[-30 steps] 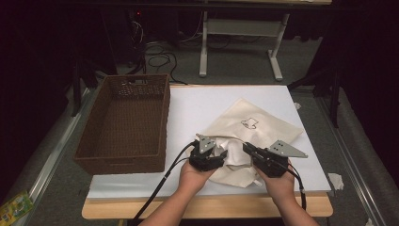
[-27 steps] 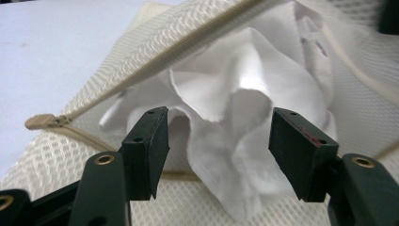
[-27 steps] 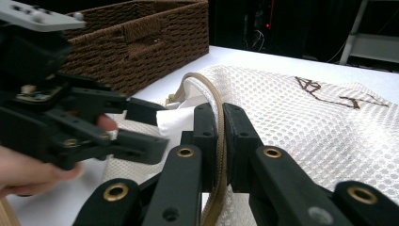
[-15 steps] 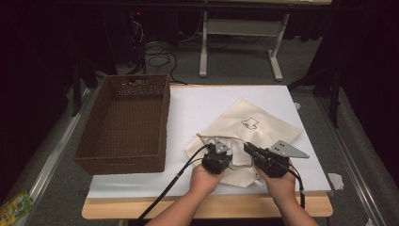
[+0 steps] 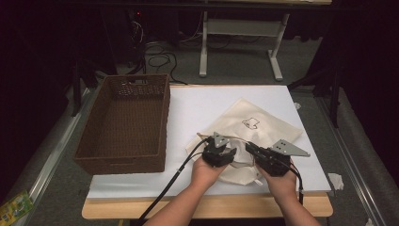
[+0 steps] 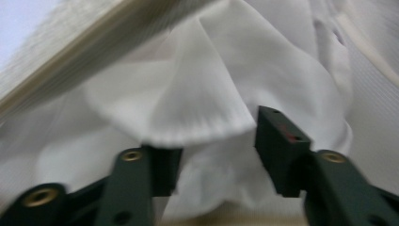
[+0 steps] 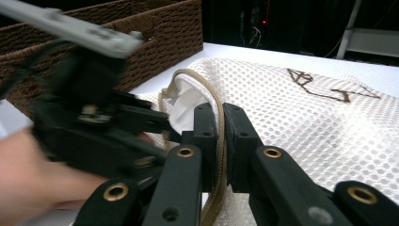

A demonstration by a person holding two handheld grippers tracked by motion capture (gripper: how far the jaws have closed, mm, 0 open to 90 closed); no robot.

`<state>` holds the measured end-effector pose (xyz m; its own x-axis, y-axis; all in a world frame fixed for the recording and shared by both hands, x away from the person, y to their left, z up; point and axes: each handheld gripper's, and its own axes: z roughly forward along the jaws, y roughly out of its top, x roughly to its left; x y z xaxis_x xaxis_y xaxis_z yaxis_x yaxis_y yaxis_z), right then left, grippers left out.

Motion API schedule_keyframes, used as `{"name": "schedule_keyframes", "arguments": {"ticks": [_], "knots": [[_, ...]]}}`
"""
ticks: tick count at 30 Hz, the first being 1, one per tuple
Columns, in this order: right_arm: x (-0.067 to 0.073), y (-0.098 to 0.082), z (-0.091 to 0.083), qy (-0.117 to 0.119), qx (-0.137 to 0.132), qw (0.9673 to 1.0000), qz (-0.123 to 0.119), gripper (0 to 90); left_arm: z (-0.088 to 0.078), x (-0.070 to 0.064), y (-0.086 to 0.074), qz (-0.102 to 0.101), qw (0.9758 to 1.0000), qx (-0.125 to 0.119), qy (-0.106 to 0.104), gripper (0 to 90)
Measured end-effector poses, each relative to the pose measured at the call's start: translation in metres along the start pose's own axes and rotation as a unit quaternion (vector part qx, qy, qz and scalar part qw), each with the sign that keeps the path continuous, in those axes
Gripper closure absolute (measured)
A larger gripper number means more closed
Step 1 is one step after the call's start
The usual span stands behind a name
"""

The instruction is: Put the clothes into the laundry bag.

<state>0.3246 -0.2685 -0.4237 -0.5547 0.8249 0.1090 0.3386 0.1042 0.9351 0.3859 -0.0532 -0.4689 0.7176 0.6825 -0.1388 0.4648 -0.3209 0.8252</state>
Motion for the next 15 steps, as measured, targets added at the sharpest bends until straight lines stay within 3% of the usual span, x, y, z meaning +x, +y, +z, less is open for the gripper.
{"name": "schedule_keyframes", "arguments": {"ticks": [4, 8, 11, 15], "knots": [[0.006, 0.000, 0.001, 0.002, 0.001, 1.0000, -0.007, 85.4, -0.032, 0.012, -0.020, 0.004, 0.9999, 0.003, 0.009, 39.2], [0.009, -0.001, 0.002, 0.004, 0.007, 0.9999, -0.006, 85.3, -0.055, 0.034, -0.031, -0.009, 0.9989, -0.015, 0.044, 40.6], [0.012, 0.000, 0.004, 0.000, 0.022, 0.9998, -0.003, 85.3, -0.060, 0.041, -0.021, 0.000, 0.9970, -0.029, 0.072, 41.8], [0.016, 0.006, 0.001, 0.001, 0.027, 0.9996, -0.008, 85.1, -0.051, 0.044, -0.009, 0.001, 0.9944, -0.024, 0.103, 36.5]]}}
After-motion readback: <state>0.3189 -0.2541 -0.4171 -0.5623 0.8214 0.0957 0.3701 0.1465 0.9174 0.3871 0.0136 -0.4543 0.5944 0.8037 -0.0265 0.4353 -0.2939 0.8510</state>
